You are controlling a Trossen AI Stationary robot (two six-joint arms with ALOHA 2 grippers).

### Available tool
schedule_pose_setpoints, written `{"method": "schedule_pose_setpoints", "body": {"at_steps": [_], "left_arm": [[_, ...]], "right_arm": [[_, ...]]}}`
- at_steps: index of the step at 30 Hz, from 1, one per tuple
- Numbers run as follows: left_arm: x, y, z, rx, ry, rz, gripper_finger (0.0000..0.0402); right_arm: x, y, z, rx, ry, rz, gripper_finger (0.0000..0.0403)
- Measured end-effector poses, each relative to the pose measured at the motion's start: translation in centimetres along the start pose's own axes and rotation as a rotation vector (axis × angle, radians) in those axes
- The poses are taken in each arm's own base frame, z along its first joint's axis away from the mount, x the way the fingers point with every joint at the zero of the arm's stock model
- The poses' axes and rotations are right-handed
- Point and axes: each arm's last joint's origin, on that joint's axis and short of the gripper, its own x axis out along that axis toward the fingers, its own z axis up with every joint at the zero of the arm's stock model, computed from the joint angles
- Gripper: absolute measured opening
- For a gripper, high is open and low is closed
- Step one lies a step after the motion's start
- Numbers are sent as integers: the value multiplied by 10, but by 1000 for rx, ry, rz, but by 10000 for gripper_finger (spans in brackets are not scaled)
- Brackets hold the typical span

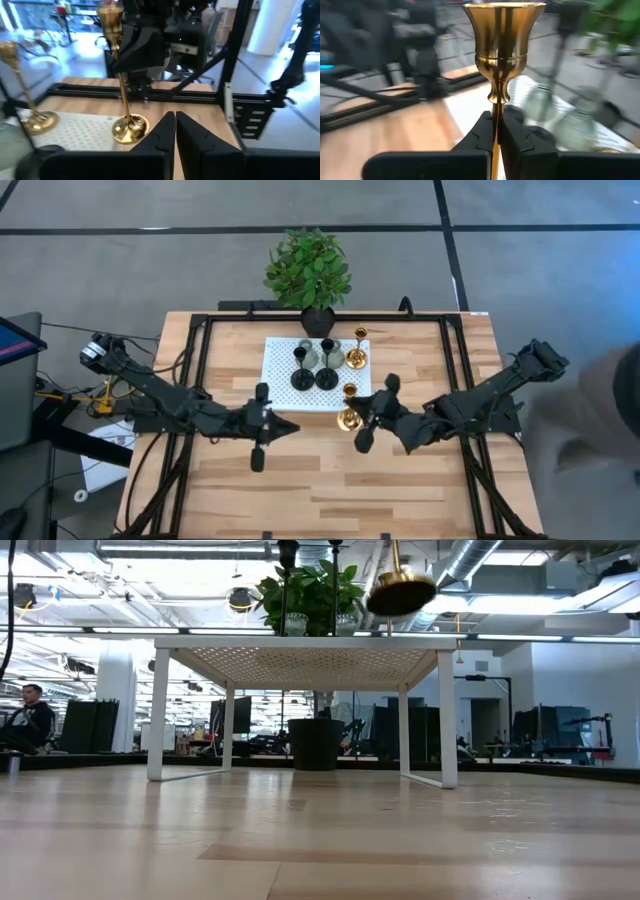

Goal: Pick & Place candle stick holders
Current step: Put the gold candle holder on the shelf

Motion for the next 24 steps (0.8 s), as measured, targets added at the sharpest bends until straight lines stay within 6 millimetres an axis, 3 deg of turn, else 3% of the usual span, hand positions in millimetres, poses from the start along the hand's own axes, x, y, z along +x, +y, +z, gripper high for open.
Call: {"method": "schedule_pose_setpoints", "body": {"at_steps": [10, 24], "left_arm": [[-7, -5, 1, 73, -7, 71, 7], [-7, -6, 1, 73, -6, 73, 5]], "right_arm": [[11, -6, -19, 51, -41, -273, 1], [32, -23, -15, 63, -87, -425, 0]]}}
